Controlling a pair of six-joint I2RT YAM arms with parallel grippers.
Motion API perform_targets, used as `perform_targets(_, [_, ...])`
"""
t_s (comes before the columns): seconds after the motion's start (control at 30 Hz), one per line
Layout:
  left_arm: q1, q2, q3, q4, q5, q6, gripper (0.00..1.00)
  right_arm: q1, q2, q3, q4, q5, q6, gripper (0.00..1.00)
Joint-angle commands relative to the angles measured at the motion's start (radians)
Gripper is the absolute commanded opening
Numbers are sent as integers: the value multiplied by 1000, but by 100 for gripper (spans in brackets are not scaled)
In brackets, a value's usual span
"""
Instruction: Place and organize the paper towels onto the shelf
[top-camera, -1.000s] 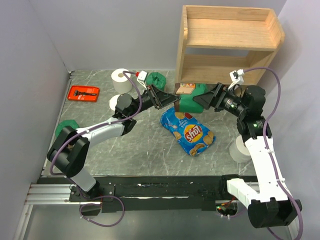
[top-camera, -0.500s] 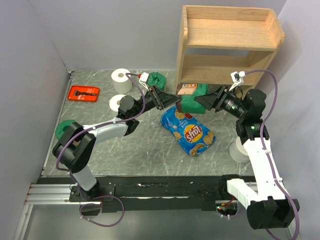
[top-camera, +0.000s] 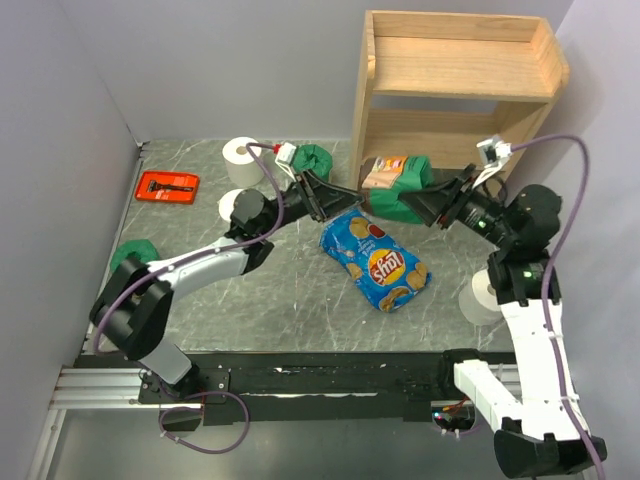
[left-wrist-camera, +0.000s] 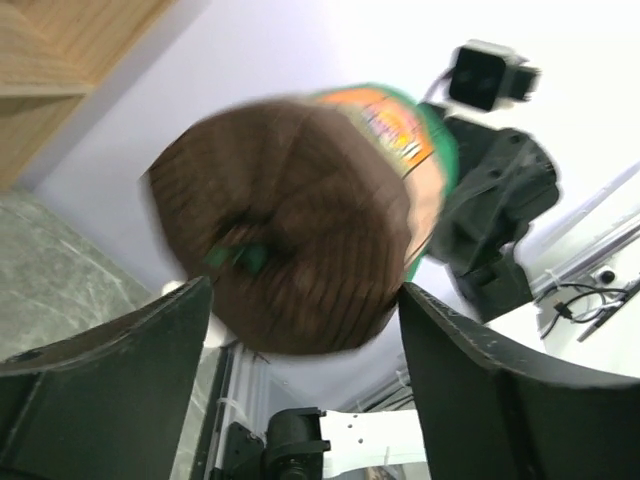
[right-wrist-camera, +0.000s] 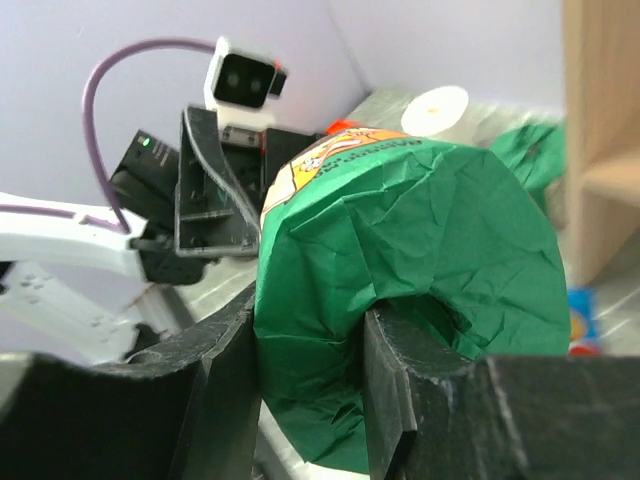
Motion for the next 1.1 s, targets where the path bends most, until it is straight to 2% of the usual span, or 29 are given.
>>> perform_targets(0.0, [32, -120, 26, -144, -21, 97, 86, 7, 0, 243, -95, 93, -214, 32])
perform_targets(0.1, [46, -199, 55, -290, -60, 192, 93, 6, 52, 396, -207, 180, -338, 32])
perform_targets(0.17, [47, -271, 84, -489, -87, 305, 96, 5, 88, 486, -267, 223, -436, 32])
perform_targets(0.2, [46, -296, 125, -575, -118, 348, 97, 6, 139, 588, -330, 248, -519, 33])
perform_targets(0.27, [47, -371, 167, -802, -165, 485, 99, 5, 194, 694, -391, 349, -593, 34])
perform_targets(0.3, [47, -396, 205, -873, -213, 526, 100, 6, 254, 793, -436, 383, -627, 34])
perform_targets(0.4, [46, -482, 255, -1124, -282, 669, 96, 7, 367, 946, -476, 512, -797, 36])
perform_targets(0.5, [44, -555, 256, -1303, -370, 776, 96, 7, 461, 1033, -488, 615, -906, 37])
perform_targets(0.67, [44, -670, 151, -1374, -495, 905, 96, 5, 576, 1113, -468, 723, -1052, 39])
perform_targets(0.83, [35, -804, -64, -1239, -588, 922, 96, -15, 688, 1162, -427, 811, -1181, 40])
perform_targets(1.07, [33, -855, -115, -1220, -608, 913, 96, -56, 793, 1238, -401, 794, -1216, 42])
